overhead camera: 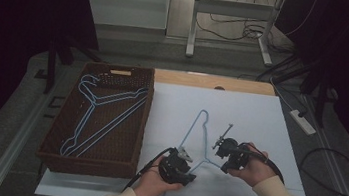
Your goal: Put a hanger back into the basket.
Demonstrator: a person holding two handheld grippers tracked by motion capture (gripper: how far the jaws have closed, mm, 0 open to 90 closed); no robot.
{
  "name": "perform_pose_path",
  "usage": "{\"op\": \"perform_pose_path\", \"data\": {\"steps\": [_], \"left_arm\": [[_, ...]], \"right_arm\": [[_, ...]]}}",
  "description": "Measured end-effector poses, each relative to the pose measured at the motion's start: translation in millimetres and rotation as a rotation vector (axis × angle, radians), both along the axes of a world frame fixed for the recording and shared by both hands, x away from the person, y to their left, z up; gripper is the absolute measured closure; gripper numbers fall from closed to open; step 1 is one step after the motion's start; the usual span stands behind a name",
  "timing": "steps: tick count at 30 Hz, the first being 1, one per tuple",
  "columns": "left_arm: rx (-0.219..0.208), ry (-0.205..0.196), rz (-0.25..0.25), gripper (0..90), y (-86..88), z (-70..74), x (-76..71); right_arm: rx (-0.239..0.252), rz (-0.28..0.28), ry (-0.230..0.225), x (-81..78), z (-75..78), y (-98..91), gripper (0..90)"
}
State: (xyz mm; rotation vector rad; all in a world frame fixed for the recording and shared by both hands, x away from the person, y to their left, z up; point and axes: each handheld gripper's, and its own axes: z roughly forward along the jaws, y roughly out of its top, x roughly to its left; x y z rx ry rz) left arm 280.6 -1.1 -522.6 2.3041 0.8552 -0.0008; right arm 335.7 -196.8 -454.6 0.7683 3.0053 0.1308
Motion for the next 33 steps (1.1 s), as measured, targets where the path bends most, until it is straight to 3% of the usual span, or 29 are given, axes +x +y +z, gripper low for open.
{"op": "perform_pose_path", "data": {"steps": [6,11,17,21,22,23,26,28,31,33], "left_arm": [[-0.003,0.023,-0.008,80.7,-1.6,-0.3,0.7],[-0.012,0.043,-0.003,82.7,-0.3,0.3,1.5],[-0.026,0.053,0.031,84.3,4.5,0.9,3.1],[-0.02,0.051,0.038,86.0,6.6,-0.9,3.9],[-0.017,0.049,0.039,86.1,6.4,-1.1,3.6],[-0.018,0.047,0.039,86.1,6.3,-0.9,3.3],[-0.023,0.042,0.043,86.1,7.0,0.5,2.5],[-0.026,0.035,0.046,86.1,8.4,1.8,2.1],[-0.042,0.024,0.058,86.1,11.4,4.5,1.1],[-0.057,0.011,0.067,86.1,14.8,8.0,-0.2]], "right_arm": [[0.01,0.012,-0.008,-4.0,6.4,2.0,87.0],[0.015,0.017,-0.016,-6.6,8.9,2.1,87.0],[0.059,0.019,-0.023,-6.8,9.0,-0.4,85.8],[0.179,-0.003,-0.076,-8.7,18.4,-5.1,68.5],[0.222,-0.011,-0.102,-8.3,21.8,-7.9,63.0],[0.297,-0.032,-0.144,-7.5,27.5,-13.1,57.9],[0.447,-0.095,-0.224,-3.4,35.7,-29.7,52.0],[0.513,-0.132,-0.27,-1.4,37.3,-39.2,47.0],[0.652,-0.188,-0.355,-0.7,35.6,-58.4,43.8],[0.718,-0.22,-0.379,-1.6,30.9,-69.2,43.2]]}}
